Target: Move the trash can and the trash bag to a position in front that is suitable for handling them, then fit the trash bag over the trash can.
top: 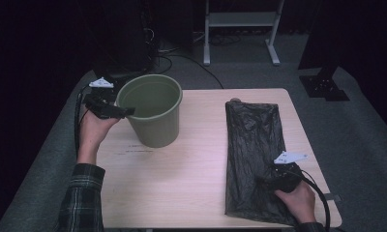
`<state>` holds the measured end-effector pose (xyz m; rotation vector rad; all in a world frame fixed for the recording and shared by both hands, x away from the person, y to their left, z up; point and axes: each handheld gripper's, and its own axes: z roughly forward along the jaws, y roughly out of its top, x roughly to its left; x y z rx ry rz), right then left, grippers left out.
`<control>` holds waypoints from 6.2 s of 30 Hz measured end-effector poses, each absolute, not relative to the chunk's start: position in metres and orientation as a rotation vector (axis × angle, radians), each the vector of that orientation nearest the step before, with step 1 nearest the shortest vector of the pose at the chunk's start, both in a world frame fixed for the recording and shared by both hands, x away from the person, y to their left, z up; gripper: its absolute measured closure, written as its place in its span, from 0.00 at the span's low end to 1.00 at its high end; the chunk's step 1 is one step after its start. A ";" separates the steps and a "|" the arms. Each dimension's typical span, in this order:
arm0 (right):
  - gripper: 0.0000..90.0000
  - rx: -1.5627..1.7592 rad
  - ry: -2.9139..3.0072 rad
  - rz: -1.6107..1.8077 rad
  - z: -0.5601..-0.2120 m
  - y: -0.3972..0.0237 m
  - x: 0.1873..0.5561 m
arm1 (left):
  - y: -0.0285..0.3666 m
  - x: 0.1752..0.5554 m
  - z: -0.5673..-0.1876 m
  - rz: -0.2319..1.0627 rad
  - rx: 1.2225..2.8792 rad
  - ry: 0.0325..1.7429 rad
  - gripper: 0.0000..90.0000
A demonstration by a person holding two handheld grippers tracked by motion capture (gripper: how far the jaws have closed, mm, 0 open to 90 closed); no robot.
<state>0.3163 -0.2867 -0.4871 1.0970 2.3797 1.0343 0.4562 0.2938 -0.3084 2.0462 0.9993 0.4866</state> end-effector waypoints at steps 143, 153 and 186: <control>0.18 1.100 2.366 1.042 -0.487 -0.287 0.315 | 0.212 0.306 -0.483 0.343 2.241 0.786 0.00; 0.70 1.059 2.373 1.087 -0.483 -0.293 0.309 | 0.212 0.306 -0.484 0.343 2.239 0.788 0.00; 0.66 1.003 2.478 1.121 -0.472 -0.320 0.266 | 0.212 0.306 -0.484 0.344 2.239 0.789 0.00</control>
